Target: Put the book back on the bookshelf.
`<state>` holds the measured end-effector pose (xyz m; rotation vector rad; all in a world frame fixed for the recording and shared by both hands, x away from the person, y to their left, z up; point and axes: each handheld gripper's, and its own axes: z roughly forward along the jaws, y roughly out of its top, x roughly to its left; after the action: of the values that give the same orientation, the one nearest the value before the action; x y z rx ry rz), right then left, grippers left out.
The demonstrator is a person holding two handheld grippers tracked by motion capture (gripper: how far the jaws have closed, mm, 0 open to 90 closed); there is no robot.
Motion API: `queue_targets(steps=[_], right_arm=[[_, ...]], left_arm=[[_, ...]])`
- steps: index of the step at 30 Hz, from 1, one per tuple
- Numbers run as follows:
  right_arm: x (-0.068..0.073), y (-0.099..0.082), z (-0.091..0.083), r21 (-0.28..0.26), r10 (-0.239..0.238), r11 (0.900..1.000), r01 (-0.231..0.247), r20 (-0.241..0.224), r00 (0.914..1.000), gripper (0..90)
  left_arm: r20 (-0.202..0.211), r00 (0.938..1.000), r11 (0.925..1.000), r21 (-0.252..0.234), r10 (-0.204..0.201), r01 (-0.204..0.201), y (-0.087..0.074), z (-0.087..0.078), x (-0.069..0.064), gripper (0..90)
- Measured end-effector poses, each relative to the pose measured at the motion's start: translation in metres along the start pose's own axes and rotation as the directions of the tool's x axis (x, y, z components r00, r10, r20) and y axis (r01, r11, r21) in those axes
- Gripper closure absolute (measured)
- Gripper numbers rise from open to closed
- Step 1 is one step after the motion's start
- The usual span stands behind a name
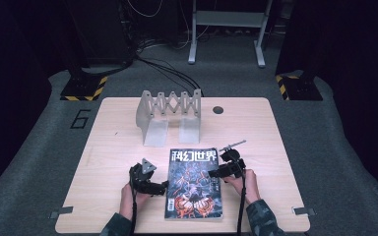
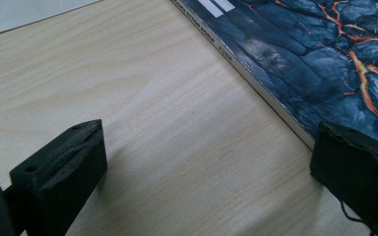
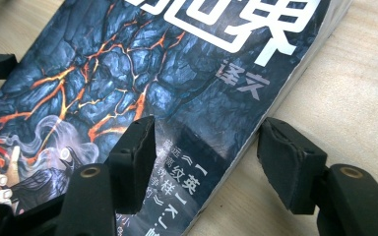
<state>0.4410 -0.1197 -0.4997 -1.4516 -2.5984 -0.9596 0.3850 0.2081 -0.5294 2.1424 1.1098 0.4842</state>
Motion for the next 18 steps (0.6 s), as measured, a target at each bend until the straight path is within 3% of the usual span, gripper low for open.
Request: queue_targets(steps=[2, 8, 11, 18], right_arm=[[-0.004, -0.002, -0.002, -0.025, 0.028, 0.9993, -0.029, -0.034, 0.999, 43.1], [-0.005, -0.002, -0.011, -0.106, 0.026, 0.9937, -0.036, -0.099, 0.9947, 48.3], [-0.003, 0.0, -0.013, -0.113, 0.032, 0.9925, -0.046, -0.126, 0.9916, 50.2], [-0.003, 0.007, -0.011, -0.133, 0.006, 0.9908, -0.023, -0.126, 0.992, 50.6]], left_arm=[[0.0, 1.0, 1.0, -0.001, 0.001, -0.001, 0.0, 0.0, 0.0, 0.6], [0.003, 0.9999, 0.9999, -0.004, 0.012, -0.012, 0.0, 0.0, 0.0, 1.2], [0.007, 0.9999, 0.9999, -0.006, 0.014, -0.014, 0.0, 0.0, 0.0, 1.4], [0.007, 0.9998, 0.9997, -0.019, 0.017, -0.017, 0.0, 0.001, 0.0, 1.9]])
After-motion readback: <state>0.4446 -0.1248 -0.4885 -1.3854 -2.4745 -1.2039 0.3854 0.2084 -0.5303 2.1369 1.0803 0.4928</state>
